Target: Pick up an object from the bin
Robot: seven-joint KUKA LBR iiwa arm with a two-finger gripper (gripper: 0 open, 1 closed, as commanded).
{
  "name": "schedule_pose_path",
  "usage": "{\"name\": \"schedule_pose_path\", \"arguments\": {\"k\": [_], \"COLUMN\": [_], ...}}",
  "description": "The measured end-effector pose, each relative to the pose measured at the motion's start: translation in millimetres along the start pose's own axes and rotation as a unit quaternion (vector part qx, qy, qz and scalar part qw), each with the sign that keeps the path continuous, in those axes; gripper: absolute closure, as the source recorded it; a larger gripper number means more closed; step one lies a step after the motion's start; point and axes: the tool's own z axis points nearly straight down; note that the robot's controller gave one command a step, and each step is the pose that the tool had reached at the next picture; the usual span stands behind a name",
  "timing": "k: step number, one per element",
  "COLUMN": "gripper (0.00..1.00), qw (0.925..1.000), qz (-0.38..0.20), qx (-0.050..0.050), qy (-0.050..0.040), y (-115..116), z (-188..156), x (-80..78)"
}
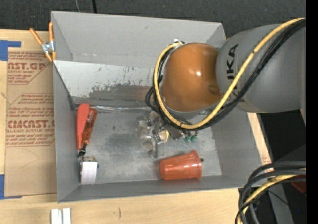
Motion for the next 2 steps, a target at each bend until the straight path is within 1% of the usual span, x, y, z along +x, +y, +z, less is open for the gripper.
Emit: {"name": "schedule_pose_path", "arguments": {"k": [1,2], "gripper": [1.0,1.0], "qw": [0.9999,0.9999], "qz": [0.014,0.016], "qx": [0.001,0.0], "qy": [0.0019,0.0015], "y": [0,2], "z": [-59,-83], "x": [0.0,-3.8]}}
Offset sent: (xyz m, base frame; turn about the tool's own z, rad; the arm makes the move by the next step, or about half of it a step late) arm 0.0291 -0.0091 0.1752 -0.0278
